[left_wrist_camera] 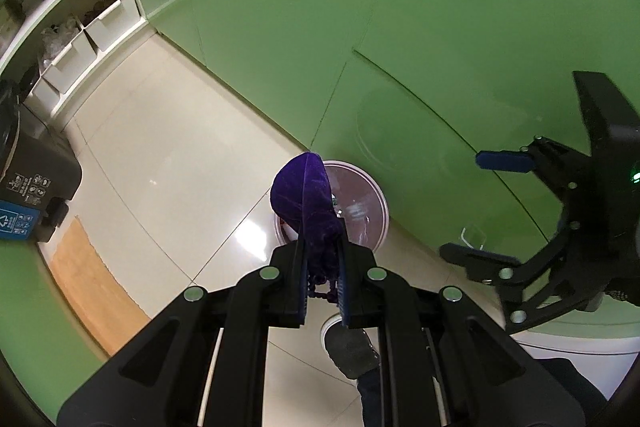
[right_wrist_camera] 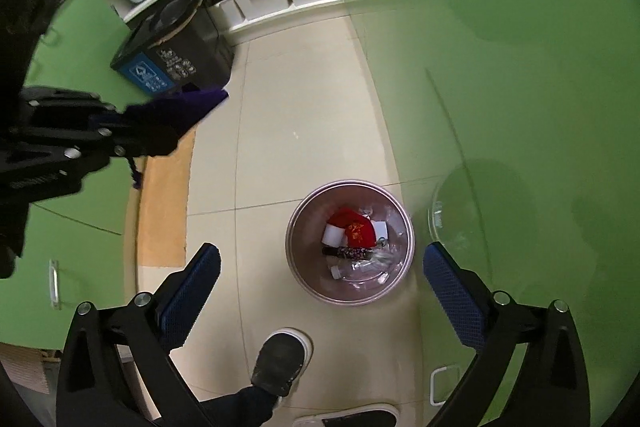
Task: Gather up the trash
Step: 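Open the right tool to drop the zip bag into the bin, then open the left tool to drop the purple pouch into the bin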
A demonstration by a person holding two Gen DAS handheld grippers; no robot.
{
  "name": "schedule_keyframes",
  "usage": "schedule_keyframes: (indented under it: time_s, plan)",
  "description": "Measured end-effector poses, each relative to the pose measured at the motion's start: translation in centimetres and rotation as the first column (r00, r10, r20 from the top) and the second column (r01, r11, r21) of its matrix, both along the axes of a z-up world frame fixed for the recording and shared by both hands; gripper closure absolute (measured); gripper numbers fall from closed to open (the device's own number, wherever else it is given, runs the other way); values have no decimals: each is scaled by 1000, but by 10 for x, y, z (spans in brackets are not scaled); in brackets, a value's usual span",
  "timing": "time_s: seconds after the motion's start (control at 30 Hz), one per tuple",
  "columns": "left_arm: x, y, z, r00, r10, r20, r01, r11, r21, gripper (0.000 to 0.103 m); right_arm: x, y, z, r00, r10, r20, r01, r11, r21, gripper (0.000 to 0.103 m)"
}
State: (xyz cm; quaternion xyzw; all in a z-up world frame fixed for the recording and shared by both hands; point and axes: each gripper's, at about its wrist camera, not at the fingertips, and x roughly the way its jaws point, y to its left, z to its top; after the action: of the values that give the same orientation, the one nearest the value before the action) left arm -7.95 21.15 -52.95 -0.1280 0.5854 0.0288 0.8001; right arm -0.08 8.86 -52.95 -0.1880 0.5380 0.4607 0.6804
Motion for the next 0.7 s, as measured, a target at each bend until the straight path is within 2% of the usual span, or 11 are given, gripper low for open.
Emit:
schedule_keyframes:
  time_s: [0.3,0.47,0.7]
  plan:
    - [16,-16,-26,999,-41,-36,40,999,-29,92,-8,-15,16,1000,-20,14,20,1000,-23,6]
    - [29,-24,-58,996,-57,-69,54,997,-55,92,-17,-29,17,1000,-28,11,28,999,-31,6]
    - [50,-36,-115,991,-86,-104,79,995,-68,92,-26,-47,-5,999,-48,-8,47,999,-23,6]
